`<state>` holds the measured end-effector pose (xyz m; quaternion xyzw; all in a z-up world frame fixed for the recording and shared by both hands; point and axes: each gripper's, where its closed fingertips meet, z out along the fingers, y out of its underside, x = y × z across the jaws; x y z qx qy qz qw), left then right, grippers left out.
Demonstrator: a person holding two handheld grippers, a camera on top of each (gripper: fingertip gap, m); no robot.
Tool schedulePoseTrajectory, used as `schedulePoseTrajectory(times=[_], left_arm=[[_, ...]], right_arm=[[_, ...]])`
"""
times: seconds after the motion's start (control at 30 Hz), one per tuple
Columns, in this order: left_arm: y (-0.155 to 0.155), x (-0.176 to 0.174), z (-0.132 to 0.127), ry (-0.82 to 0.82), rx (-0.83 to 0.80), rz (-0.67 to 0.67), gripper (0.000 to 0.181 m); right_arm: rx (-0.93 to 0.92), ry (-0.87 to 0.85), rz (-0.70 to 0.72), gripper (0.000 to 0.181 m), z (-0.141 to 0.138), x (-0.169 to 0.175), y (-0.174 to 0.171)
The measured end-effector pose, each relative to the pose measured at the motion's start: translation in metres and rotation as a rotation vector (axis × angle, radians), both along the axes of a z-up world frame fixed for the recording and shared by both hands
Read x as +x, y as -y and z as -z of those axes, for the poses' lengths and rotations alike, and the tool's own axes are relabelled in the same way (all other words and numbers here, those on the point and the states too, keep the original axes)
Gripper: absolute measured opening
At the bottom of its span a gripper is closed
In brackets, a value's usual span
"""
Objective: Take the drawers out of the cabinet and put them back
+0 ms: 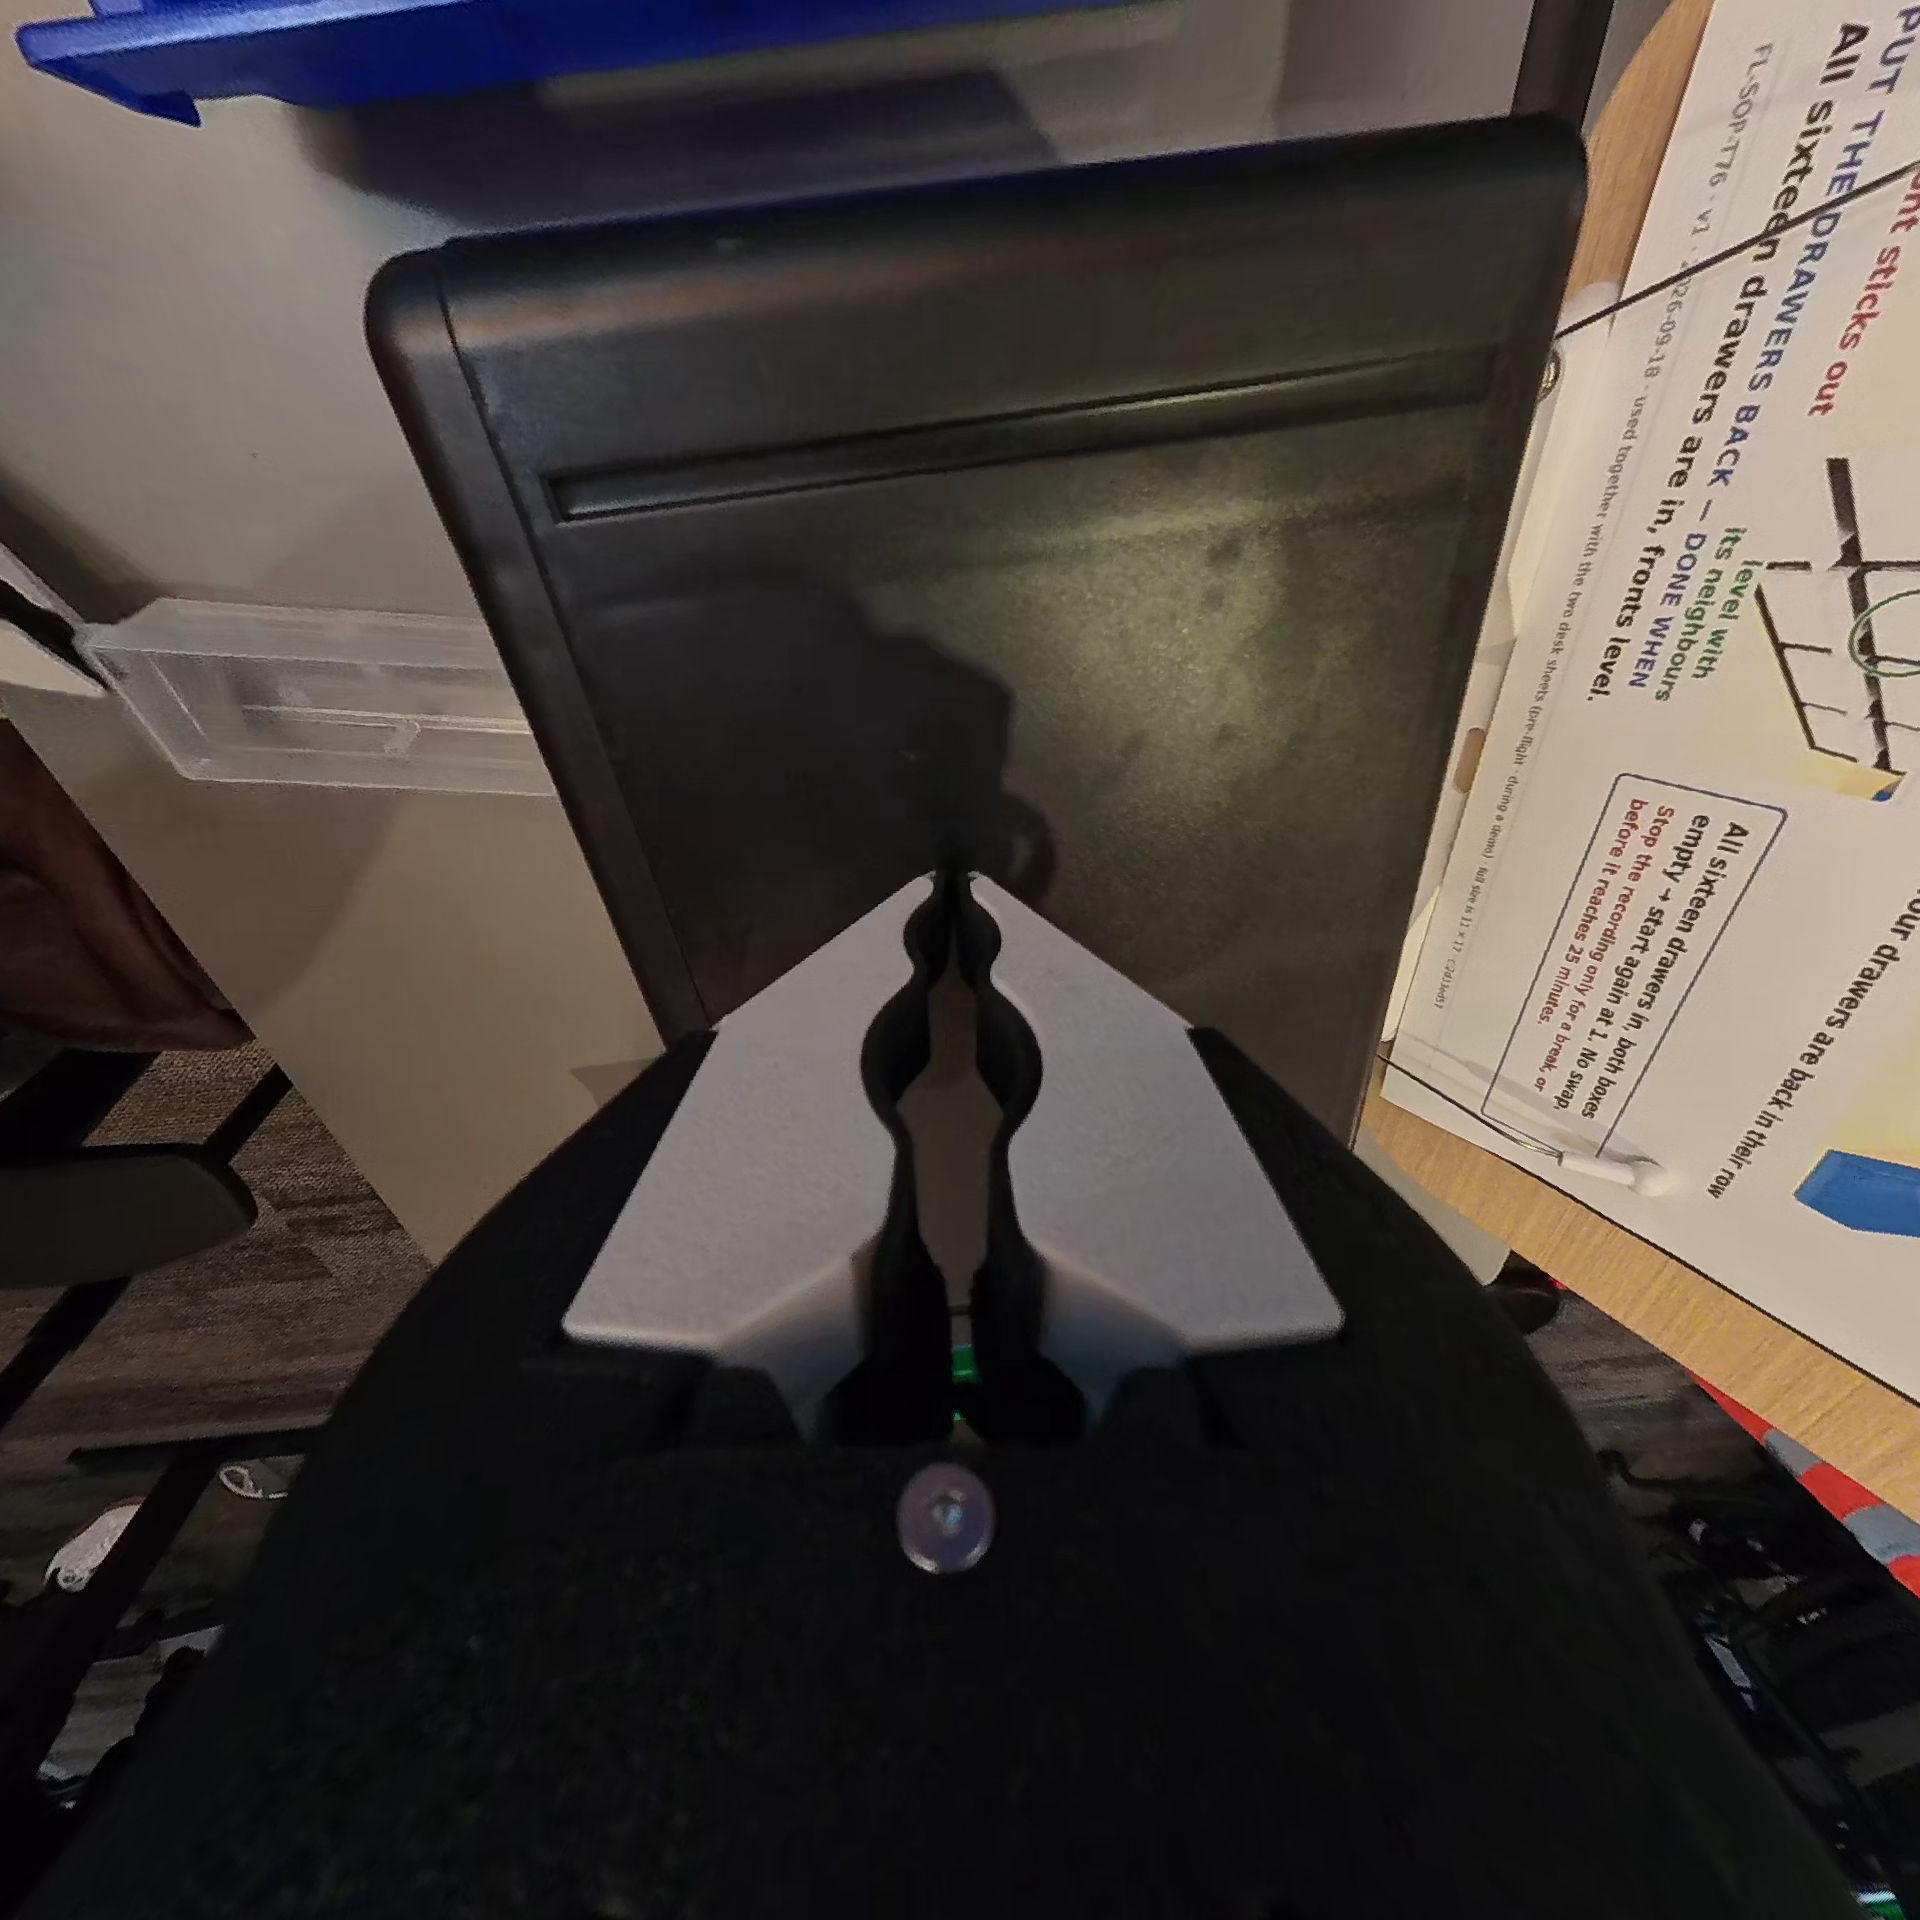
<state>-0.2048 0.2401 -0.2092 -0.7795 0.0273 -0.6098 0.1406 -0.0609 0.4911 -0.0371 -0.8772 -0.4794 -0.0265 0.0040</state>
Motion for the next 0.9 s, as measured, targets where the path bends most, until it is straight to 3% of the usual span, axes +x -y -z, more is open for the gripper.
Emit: schedulePoseTrajectory(times=[0.57, 0.73, 0.9], left_arm=[[0.002, -0.047, 0.010, -0.400, 0.301, 0.200, 0.029], [-0.013, -0.065, -0.002, -0.537, 0.546, 0.182, 0.042], [-0.020, -0.068, -0.010, -0.564, 0.635, 0.169, 0.047]], right_arm=[[0.044, -0.069, 0.037, 0.000, 0.000, 0.000, 0.000], [0.085, -0.085, 0.050, 0.000, -0.001, 0.000, 0.000], [0.122, -0.100, 0.047, 0.000, -0.001, 0.000, -0.001]])
